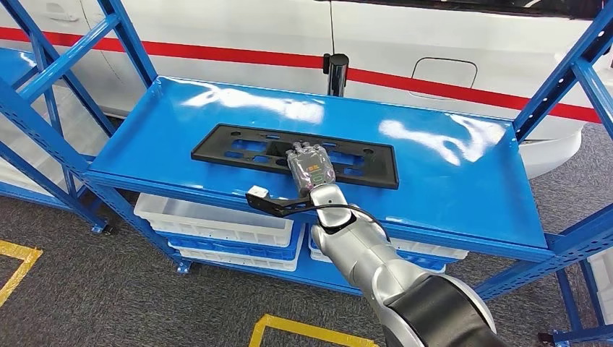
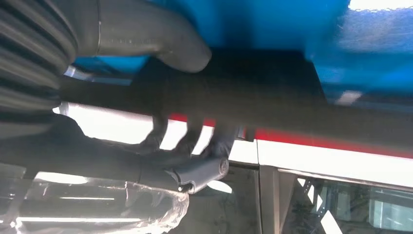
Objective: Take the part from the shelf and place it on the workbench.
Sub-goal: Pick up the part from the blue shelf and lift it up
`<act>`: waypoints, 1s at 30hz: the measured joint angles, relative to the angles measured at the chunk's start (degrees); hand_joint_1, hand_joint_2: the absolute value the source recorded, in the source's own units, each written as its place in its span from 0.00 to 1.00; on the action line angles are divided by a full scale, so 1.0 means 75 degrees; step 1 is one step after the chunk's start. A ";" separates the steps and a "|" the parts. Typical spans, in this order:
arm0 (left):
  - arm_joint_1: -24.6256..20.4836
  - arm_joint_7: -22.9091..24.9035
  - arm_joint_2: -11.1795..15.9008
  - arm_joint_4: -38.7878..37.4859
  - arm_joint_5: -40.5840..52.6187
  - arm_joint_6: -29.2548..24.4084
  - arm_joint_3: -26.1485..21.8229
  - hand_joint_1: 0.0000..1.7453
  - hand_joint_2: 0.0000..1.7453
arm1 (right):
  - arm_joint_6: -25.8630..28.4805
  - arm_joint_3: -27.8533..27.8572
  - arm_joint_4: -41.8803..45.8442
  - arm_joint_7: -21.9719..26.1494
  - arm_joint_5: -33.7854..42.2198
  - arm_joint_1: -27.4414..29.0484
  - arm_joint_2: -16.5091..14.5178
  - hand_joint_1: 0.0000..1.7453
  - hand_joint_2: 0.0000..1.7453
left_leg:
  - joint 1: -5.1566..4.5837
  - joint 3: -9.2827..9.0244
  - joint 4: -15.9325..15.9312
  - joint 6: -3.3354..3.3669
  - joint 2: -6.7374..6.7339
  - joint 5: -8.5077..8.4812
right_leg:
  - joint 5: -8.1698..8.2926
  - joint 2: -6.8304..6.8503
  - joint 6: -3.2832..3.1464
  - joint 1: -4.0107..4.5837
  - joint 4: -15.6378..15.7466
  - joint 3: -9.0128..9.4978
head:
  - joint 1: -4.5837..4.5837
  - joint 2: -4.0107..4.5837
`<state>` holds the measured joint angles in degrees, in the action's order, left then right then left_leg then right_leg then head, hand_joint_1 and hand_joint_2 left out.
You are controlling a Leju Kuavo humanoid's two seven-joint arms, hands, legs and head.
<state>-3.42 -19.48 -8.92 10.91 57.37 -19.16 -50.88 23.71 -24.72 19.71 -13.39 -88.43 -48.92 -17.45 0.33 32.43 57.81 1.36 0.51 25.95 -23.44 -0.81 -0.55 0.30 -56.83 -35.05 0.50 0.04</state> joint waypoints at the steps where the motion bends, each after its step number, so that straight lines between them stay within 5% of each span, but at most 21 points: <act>1: 0.0000 -0.0004 0.0004 0.0000 0.0000 -0.0004 0.0000 0.00 0.00 | -0.0009 0.0000 -0.0013 -0.0001 -0.0004 -0.0002 -0.0001 0.71 1.00 | 0.0000 0.0000 0.0000 0.0000 0.0000 0.0000 | 0.0000 0.0000 0.0000 0.0000 0.0000 0.0000 | 0.0000 0.0000; 8: 0.0000 -0.0008 0.0015 0.0000 -0.0003 -0.0043 -0.0001 0.00 0.00 | 0.0047 -0.0003 -0.0068 -0.0034 -0.0026 -0.0005 -0.0002 0.97 1.00 | 0.0000 0.0000 0.0000 0.0000 0.0000 0.0000 | 0.0000 0.0000 0.0000 0.0000 0.0000 0.0000 | 0.0000 0.0000; 13: 0.0000 -0.0014 0.0017 0.0000 -0.0003 -0.0146 -0.0008 0.00 0.00 | 0.0503 0.0076 -0.0080 0.0145 0.0227 0.0008 -0.0001 1.00 1.00 | 0.0000 0.0000 0.0000 0.0000 0.0000 0.0000 | 0.0000 0.0000 0.0000 0.0000 0.0000 0.0000 | 0.0000 0.0000; 22: 0.0000 0.0023 0.0017 0.0000 0.0001 -0.0211 -0.0063 0.00 0.00 | 0.1977 0.1084 0.0220 0.2161 0.2155 -0.0109 -0.0064 1.00 1.00 | 0.0000 0.0000 0.0000 0.0000 -0.0001 0.0000 | 0.0001 -0.0002 -0.0001 0.0000 0.0000 0.0001 | -0.0001 -0.0001; 26: -0.0005 0.0105 0.0020 0.0000 0.0011 -0.0246 -0.0135 0.00 0.00 | 0.2031 0.1497 0.0805 0.3303 0.3681 -0.0124 -0.0187 1.00 1.00 | 0.0000 -0.0003 0.0000 -0.0001 -0.0008 -0.0001 | 0.0014 -0.0004 -0.0020 0.0000 0.0000 0.0001 | 0.0000 0.0000; 30: -0.0009 0.0146 0.0020 0.0000 -0.0034 -0.0271 -0.0239 0.00 0.00 | 0.1377 0.1546 0.1804 0.4248 0.6223 -0.0042 -0.0272 1.00 1.00 | 0.0001 -0.0004 0.0000 -0.0002 -0.0019 -0.0002 | 0.0016 -0.0012 -0.0023 0.0001 0.0000 0.0001 | 0.0000 0.0000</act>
<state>-3.49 -18.38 -8.76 10.91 57.12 -21.19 -52.67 34.04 -13.13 33.24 18.47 -41.76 -49.24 -19.49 0.33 32.40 57.81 1.35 0.37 25.93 -23.32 -0.90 -0.72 0.31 -56.83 -35.04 0.50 0.04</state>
